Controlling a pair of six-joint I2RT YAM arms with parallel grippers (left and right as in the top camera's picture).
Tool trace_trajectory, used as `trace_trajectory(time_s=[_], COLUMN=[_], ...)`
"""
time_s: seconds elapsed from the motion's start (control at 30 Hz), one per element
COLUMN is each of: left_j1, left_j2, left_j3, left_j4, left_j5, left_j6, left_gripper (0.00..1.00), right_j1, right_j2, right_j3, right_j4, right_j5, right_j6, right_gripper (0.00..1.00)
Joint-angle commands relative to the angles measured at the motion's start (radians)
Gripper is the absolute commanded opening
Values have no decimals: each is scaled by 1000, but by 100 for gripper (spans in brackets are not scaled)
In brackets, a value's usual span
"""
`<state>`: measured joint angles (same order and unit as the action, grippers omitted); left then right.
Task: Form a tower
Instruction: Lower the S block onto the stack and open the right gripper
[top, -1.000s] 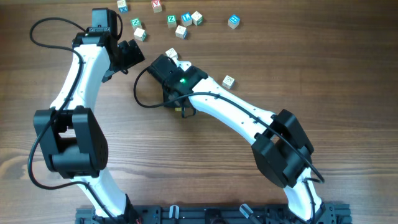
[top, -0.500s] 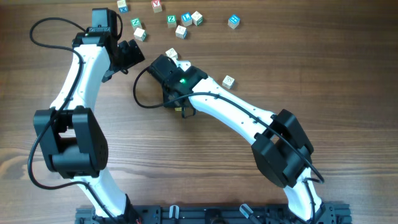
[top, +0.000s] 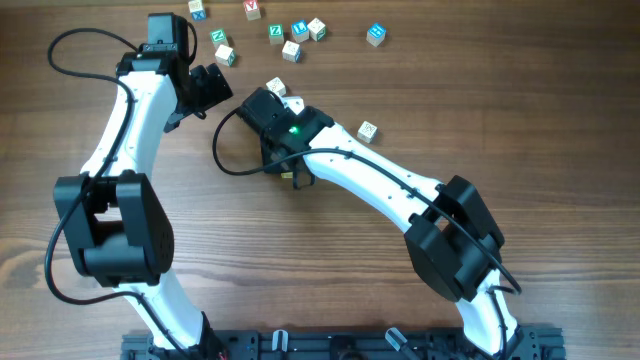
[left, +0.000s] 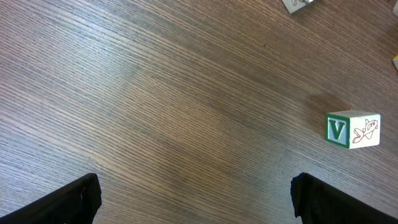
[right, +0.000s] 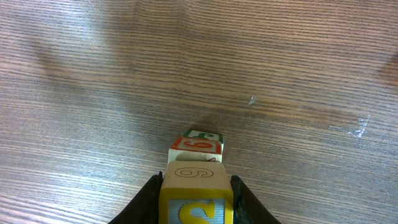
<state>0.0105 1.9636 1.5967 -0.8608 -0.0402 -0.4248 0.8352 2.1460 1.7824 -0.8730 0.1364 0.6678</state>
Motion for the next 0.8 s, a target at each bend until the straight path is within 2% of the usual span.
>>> trace_trajectory(time_s=[0.0,0.23,0.27,0.33,0.4,0.43,0.63,0.7,0.77], left_j1=[5,5,5,5,5,5,5,5,5], left_j2=[-13,-13,-13,-13,-13,-13,-13,-13,-13], left_j3=[8,8,8,8,8,8,8,8,8], left_j4=[0,0,0,0,0,0,0,0,0], left_j5=[-13,-13,-13,-13,-13,-13,-13,-13,-13], left_j6=[-10,-9,-9,-10,-10,-9,-9,-10,-10], left_gripper=[100,100,100,100,100,100,100,100,100], right_j1=[-2,-2,-2,-2,-2,-2,-1,-2,-2], right_j2=[23,23,23,23,23,23,23,23,23], right_j3=[17,17,17,17,17,16,15,15,15], right_j4=[5,6,6,6,6,5,2,4,10], right_j5=[21,21,21,21,21,21,2,3,3], right_j6=[-13,-13,-13,-13,-13,-13,-13,-14,-19], right_gripper=[30,58,62,78,84,82,36,33,33])
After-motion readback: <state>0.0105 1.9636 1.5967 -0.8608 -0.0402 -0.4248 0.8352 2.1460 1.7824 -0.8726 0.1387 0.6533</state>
